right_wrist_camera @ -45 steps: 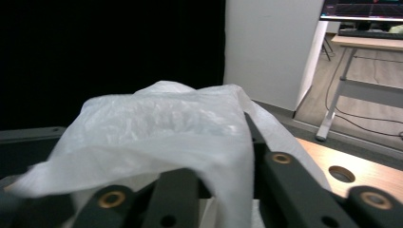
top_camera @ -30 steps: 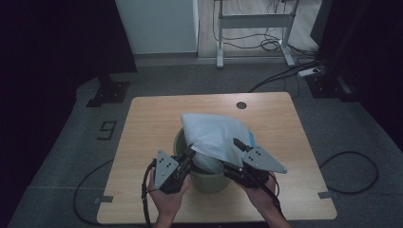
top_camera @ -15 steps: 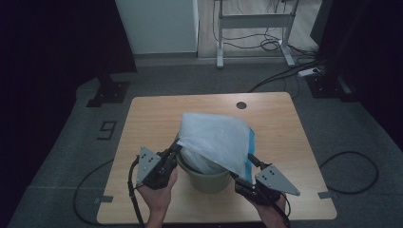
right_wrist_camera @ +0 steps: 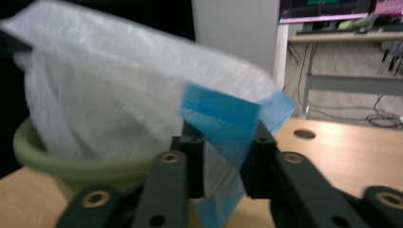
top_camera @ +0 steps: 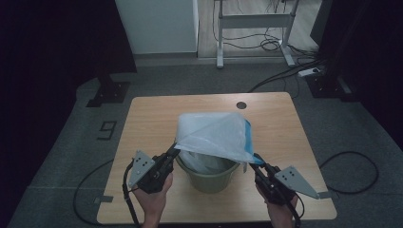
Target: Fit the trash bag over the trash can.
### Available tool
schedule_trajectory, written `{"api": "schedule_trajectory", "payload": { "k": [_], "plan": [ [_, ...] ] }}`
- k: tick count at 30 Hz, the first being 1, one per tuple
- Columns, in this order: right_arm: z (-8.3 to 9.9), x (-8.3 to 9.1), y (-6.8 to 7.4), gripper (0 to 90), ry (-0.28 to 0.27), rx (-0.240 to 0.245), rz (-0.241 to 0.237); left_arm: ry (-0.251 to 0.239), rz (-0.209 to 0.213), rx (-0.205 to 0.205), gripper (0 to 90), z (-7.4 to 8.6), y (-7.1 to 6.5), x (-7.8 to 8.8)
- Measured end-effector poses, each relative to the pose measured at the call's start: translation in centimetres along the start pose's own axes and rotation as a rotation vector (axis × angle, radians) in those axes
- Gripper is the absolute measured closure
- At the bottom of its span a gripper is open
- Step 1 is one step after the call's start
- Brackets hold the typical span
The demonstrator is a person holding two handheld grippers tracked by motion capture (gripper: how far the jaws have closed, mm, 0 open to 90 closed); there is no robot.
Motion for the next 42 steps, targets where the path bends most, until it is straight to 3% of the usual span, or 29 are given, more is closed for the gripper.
{"api": "schedule_trajectory", "payload": {
  "k": [3, 7, 9, 11, 13, 15, 17, 18, 20, 22, 24, 31, 34, 35, 36, 38, 42],
  "plan": [
    [-1.0, -0.1, -0.2, 85.1, -0.023, -0.001, -0.005, 0.017, 0.022, -0.004, 88.8, 0.3, -0.1, 0.1],
    [-3.0, -0.8, 0.1, 87.5, -0.064, 0.035, -0.019, 0.044, 0.047, -0.013, 87.7, 0.8, -0.2, -0.1],
    [-3.8, -1.2, 0.3, 87.8, -0.073, 0.059, -0.021, 0.078, 0.09, -0.023, 85.1, 1.4, -0.7, -0.2],
    [-4.0, -1.4, 0.4, 87.8, -0.073, 0.067, -0.022, 0.084, 0.093, -0.025, 75.9, 1.4, -0.8, -0.2],
    [-4.3, -1.8, 0.6, 87.9, -0.069, 0.088, -0.024, 0.09, 0.066, -0.045, 53.7, 1.2, -1.2, 0.2],
    [-4.3, -2.0, 0.6, 87.8, -0.064, 0.103, -0.023, 0.096, 0.082, -0.052, 39.3, 0.7, -1.5, 0.6],
    [-4.2, -2.1, 0.6, 87.9, -0.061, 0.106, -0.023, 0.097, 0.089, -0.056, 33.0, 0.4, -1.6, 0.8],
    [-4.1, -2.2, 0.6, 87.9, -0.057, 0.104, -0.023, 0.091, 0.092, -0.076, 31.0, -0.2, -1.7, 1.3],
    [-4.1, -2.2, 0.6, 87.8, -0.053, 0.101, -0.028, 0.093, 0.09, -0.088, 30.3, -0.5, -1.8, 1.3],
    [-4.2, -2.3, 0.8, 87.8, -0.054, 0.104, -0.036, 0.118, 0.071, -0.133, 29.6, -1.3, -1.8, 0.8],
    [-4.4, -2.4, 1.0, 87.8, -0.056, 0.112, -0.045, 0.128, 0.056, -0.152, 29.5, -1.7, -1.6, 0.1],
    [-4.8, -2.5, 1.4, 87.8, -0.053, 0.133, -0.064, 0.152, 0.066, -0.146, 30.7, -2.3, -0.8, -2.7],
    [-4.8, -2.6, 1.4, 87.8, -0.052, 0.137, -0.066, 0.152, 0.069, -0.136, 38.2, -2.3, -0.7, -3.5],
    [-4.8, -2.6, 1.5, 87.8, -0.051, 0.141, -0.067, 0.13, 0.05, -0.14, 38.2, -2.3, -0.6, -4.0],
    [-4.8, -2.7, 1.7, 87.8, -0.05, 0.141, -0.07, 0.115, 0.063, -0.133, 52.3, -2.3, -0.6, -4.1],
    [-4.9, -2.8, 1.9, 87.8, -0.054, 0.141, -0.078, 0.098, 0.094, -0.124, 67.6, -2.3, -0.7, -4.1],
    [-5.1, -3.0, 2.4, 87.7, -0.061, 0.148, -0.098, 0.083, 0.124, -0.131, 84.2, -1.6, -1.0, -3.5]
  ]
}}
Point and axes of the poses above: each handheld gripper's, and its own axes: x roughly backward along the jaws, z roughly out of its underside, y roughly to its left, the point moved 6 cm from there along -x, roughly forward along the jaws, and after that the axes turned 2 degrees about -y, right-handed, at the moved point
